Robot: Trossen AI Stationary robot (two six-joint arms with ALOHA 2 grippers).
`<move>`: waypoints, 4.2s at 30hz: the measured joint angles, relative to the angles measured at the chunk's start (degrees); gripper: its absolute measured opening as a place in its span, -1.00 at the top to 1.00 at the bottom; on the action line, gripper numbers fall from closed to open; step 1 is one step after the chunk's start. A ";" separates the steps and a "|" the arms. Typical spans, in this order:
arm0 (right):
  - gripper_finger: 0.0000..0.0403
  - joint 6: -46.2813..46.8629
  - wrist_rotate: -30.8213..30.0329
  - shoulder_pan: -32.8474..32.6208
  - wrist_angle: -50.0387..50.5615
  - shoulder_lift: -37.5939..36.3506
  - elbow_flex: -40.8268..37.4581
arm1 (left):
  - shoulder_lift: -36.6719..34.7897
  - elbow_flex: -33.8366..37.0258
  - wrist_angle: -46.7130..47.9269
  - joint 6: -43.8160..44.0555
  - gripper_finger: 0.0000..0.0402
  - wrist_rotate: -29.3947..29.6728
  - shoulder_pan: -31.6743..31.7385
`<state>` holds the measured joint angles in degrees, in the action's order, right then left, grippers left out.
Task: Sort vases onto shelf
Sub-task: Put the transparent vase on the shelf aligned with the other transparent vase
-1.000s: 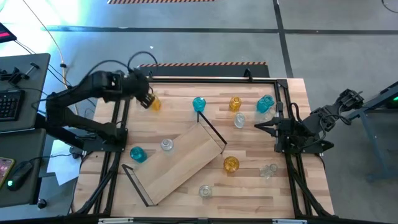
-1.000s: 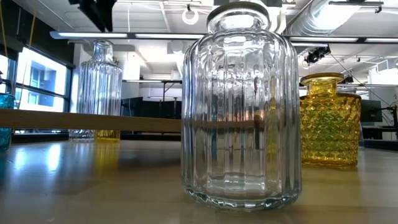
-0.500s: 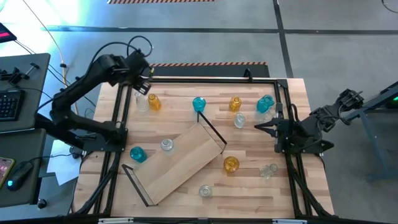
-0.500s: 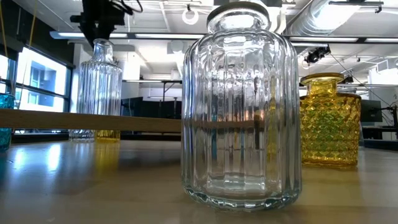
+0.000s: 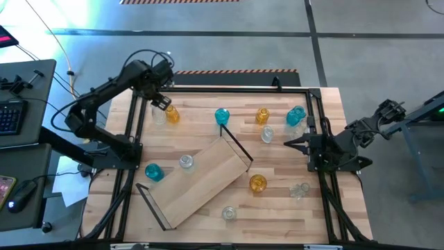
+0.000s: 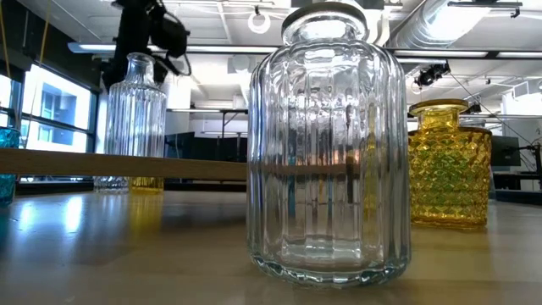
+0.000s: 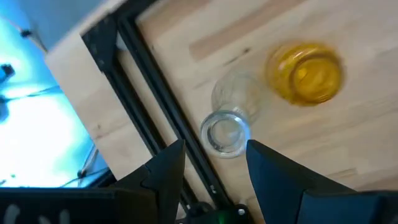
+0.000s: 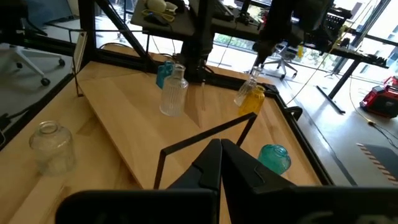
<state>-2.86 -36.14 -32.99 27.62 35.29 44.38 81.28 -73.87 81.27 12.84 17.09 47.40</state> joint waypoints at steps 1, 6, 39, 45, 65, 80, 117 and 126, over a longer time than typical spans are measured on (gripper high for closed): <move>1.00 -0.30 -0.01 0.02 0.00 0.00 0.00 | -0.45 1.56 -0.92 -0.01 0.20 -0.34 0.11; 1.00 -1.66 -0.44 0.01 -0.02 0.00 0.00 | -2.57 7.06 -4.62 -0.06 0.20 -2.05 0.33; 1.00 -0.59 -0.24 0.00 -2.14 -0.09 0.00 | -5.56 7.82 -10.05 0.53 0.20 -7.60 0.15; 1.00 -0.56 0.86 0.00 -2.13 -0.09 0.00 | -5.56 11.58 -11.14 1.19 0.20 -7.51 0.22; 1.00 -0.56 1.07 0.02 -2.21 -0.09 0.00 | -8.06 15.13 -13.19 -0.43 0.61 -7.90 0.26; 1.00 -0.87 1.07 0.00 -2.29 -0.09 0.00 | -12.34 15.23 -7.82 1.59 0.91 -8.21 0.17; 1.00 -1.66 1.01 0.01 -2.26 -0.10 0.00 | -14.98 -12.05 -21.31 11.56 0.92 -10.63 -36.79; 1.00 -1.62 0.85 0.00 -2.25 -0.09 0.00 | -3.44 -19.78 -22.03 10.06 0.92 -10.44 -49.43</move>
<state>-4.48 -35.29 -32.99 25.36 35.20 44.38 77.84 -93.65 59.24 22.90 6.66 -2.04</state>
